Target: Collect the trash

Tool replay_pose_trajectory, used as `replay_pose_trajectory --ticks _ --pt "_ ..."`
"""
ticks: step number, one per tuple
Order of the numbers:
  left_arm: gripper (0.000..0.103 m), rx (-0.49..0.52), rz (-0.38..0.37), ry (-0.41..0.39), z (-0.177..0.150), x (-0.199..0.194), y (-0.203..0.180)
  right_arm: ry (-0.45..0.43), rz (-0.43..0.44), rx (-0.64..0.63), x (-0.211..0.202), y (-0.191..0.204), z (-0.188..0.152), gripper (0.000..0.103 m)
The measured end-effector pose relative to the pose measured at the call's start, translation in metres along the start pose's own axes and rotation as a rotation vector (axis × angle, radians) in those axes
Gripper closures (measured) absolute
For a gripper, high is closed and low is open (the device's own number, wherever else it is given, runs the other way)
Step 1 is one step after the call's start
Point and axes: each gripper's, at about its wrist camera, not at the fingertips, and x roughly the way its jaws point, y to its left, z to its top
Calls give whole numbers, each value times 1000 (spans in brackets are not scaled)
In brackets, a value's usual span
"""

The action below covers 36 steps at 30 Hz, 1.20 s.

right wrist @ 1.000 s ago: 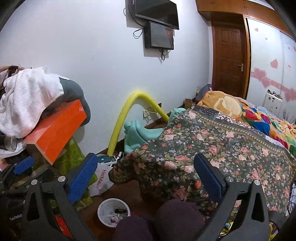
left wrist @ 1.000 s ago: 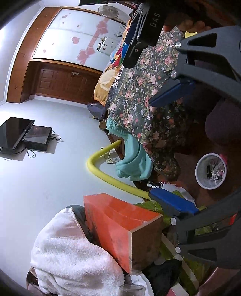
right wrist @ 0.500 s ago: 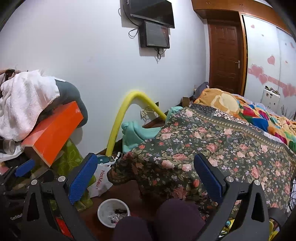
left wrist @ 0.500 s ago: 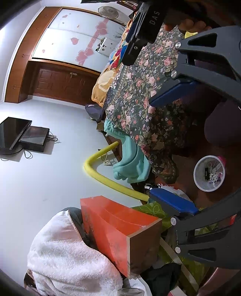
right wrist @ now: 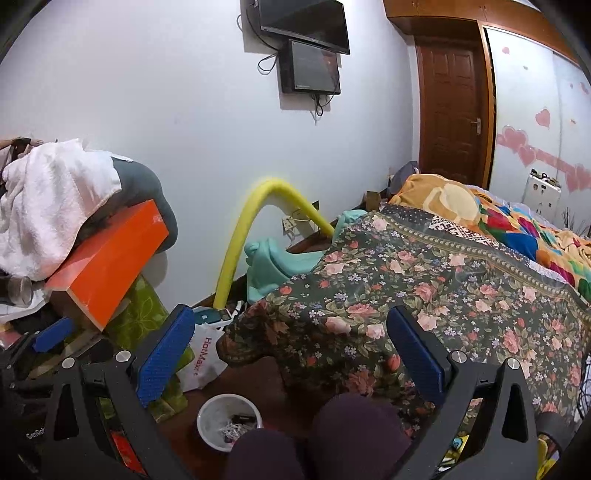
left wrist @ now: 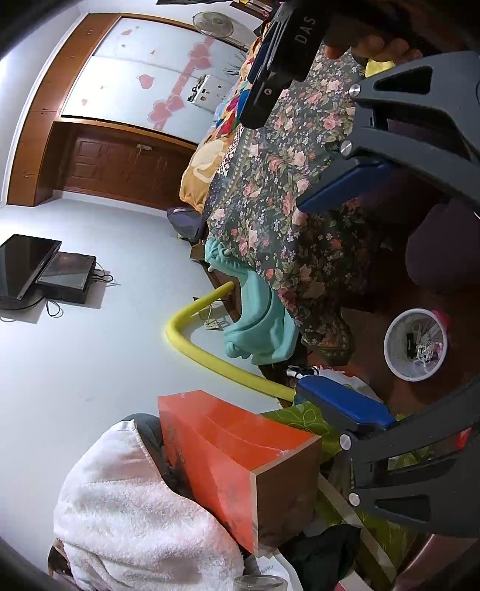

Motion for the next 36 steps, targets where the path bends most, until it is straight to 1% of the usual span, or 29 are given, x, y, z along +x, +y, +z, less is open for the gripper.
replay_pose_trajectory --ticks 13,29,36 --pt "14 18 -9 -5 -2 -1 -3 6 0 8 1 0 0 0" --pt "14 34 8 -4 0 0 -5 8 -5 20 1 -2 0 0" --pt "14 35 -1 -4 2 -1 -7 4 -6 25 0 -1 0 0"
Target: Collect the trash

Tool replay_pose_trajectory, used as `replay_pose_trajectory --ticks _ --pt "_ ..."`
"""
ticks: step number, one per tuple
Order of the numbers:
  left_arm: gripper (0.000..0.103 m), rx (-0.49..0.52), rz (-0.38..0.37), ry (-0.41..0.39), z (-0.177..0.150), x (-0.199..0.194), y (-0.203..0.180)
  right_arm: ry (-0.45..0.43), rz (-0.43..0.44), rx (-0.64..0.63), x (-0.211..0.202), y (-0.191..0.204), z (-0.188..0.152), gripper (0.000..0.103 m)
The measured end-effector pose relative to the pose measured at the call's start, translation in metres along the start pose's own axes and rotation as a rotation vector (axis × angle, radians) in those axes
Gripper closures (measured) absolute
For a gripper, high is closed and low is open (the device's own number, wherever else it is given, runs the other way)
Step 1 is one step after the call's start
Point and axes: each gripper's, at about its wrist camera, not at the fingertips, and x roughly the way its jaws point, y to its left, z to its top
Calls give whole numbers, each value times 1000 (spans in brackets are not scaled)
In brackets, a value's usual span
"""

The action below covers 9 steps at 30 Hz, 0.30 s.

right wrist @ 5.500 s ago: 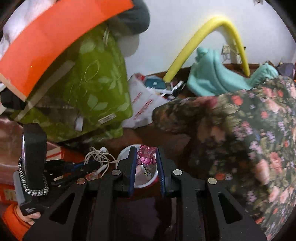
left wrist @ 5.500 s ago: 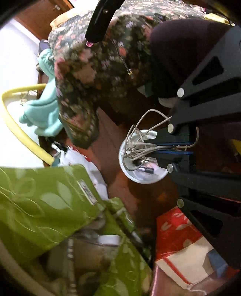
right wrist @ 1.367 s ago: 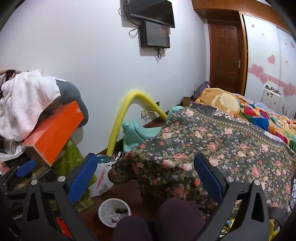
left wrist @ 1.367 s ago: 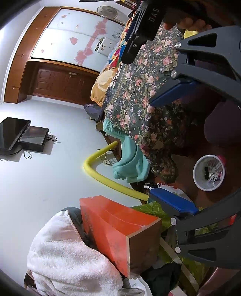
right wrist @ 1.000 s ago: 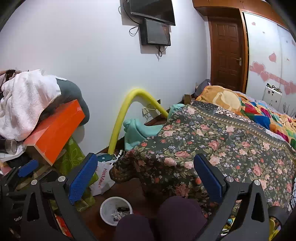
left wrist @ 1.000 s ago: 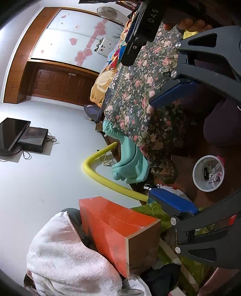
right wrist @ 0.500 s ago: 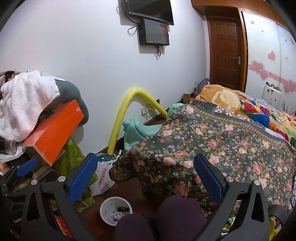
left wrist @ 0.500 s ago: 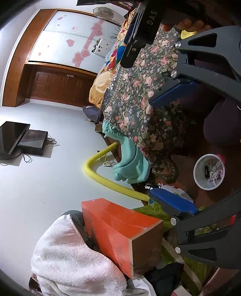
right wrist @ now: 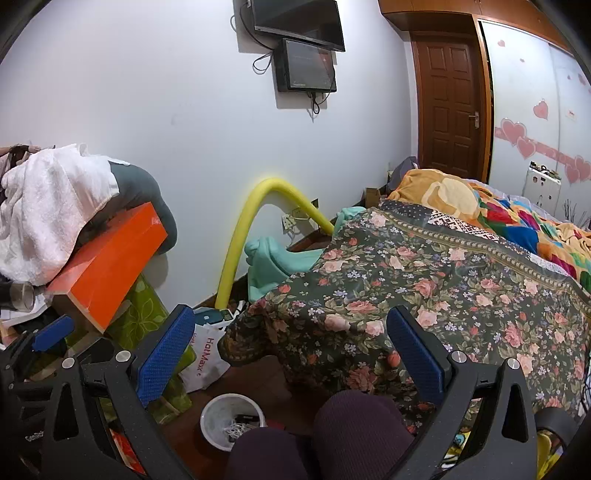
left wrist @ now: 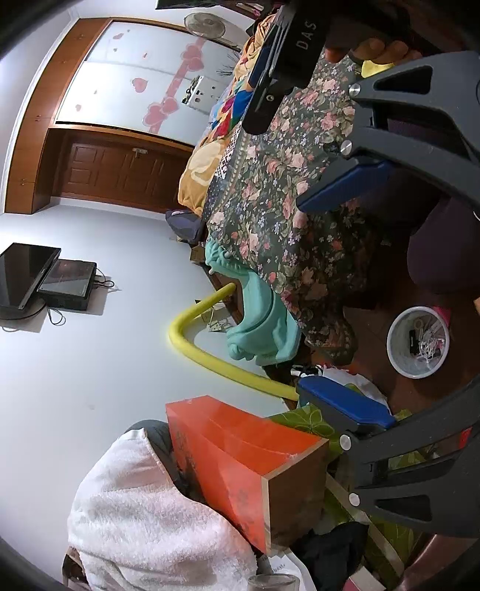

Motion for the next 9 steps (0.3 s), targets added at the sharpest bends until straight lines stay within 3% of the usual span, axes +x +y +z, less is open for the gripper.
replay_pose_trajectory --ticks 9 --pt "14 15 -4 -2 1 -3 -7 3 -2 5 -1 0 0 0"
